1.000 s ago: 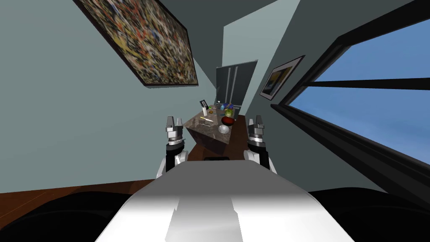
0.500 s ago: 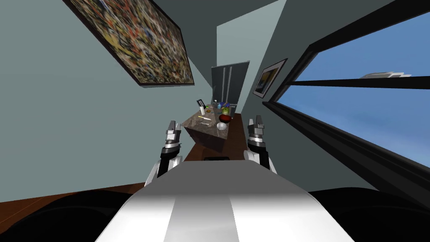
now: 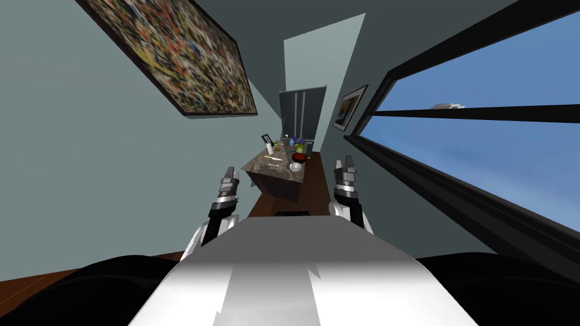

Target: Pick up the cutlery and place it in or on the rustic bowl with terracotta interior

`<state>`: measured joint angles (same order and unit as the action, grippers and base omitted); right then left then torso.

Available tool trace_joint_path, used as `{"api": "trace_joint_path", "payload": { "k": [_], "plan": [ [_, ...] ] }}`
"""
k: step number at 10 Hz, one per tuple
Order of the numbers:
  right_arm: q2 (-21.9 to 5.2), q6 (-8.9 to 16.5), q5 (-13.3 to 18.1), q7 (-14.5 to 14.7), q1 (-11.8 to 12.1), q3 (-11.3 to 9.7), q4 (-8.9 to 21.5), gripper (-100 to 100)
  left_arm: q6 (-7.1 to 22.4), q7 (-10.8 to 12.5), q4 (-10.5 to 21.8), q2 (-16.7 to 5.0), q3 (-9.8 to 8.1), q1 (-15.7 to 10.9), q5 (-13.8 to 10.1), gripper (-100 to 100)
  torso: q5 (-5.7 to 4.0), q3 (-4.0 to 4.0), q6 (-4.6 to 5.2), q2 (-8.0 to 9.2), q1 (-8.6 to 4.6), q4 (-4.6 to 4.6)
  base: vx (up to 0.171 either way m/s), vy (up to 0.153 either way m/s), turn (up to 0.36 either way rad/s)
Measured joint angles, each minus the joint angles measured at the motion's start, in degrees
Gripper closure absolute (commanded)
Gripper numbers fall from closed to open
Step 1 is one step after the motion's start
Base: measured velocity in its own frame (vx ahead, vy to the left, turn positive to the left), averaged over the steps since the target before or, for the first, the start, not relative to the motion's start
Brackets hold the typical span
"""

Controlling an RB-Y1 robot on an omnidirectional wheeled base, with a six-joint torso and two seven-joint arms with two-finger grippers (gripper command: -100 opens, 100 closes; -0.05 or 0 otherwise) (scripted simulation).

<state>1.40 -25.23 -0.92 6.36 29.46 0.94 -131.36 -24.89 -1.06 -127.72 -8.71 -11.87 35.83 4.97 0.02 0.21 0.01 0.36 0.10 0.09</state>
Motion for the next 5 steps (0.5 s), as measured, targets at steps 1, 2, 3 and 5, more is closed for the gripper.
{"api": "trace_joint_path", "payload": {
  "k": [1, 2, 3, 5],
  "plan": [
    [0.0, 0.0, 0.0, 0.0, 0.0, 0.0, 0.0, 0, 1.1, 0.1, 0.8, -0.1, -1.27, 1.4, -0.2, -100, 0.01, 0.04, 0.02, 0.08, 0.03, 0.01, -0.096, 0.022, -0.096],
    [0.0, 0.0, 0.0, 0.0, 0.0, 0.0, 0.0, 0, 2.3, 0.2, 1.2, -0.2, -1.89, 1.6, -0.3, -100, 0.02, 0.01, -0.03, 0.01, 0.07, 0.01, -0.082, 0.007, -0.207],
    [0.0, 0.0, 0.0, 0.0, 0.0, 0.0, 0.0, 0, 3.8, 0.5, 1.4, -0.7, -3.24, 2.7, -0.7, -100, 0.01, -0.01, 0.00, -0.03, 0.04, 0.00, -0.064, 0.003, -0.103],
    [0.0, 0.0, 0.0, 0.0, 0.0, 0.0, 0.0, 0, 6.3, 1.3, 1.5, -1.1, -5.18, 4.8, -1.3, -100, 0.00, -0.06, 0.00, -0.10, -0.03, -0.02, -0.087, -0.008, -0.315]
  ]
}}
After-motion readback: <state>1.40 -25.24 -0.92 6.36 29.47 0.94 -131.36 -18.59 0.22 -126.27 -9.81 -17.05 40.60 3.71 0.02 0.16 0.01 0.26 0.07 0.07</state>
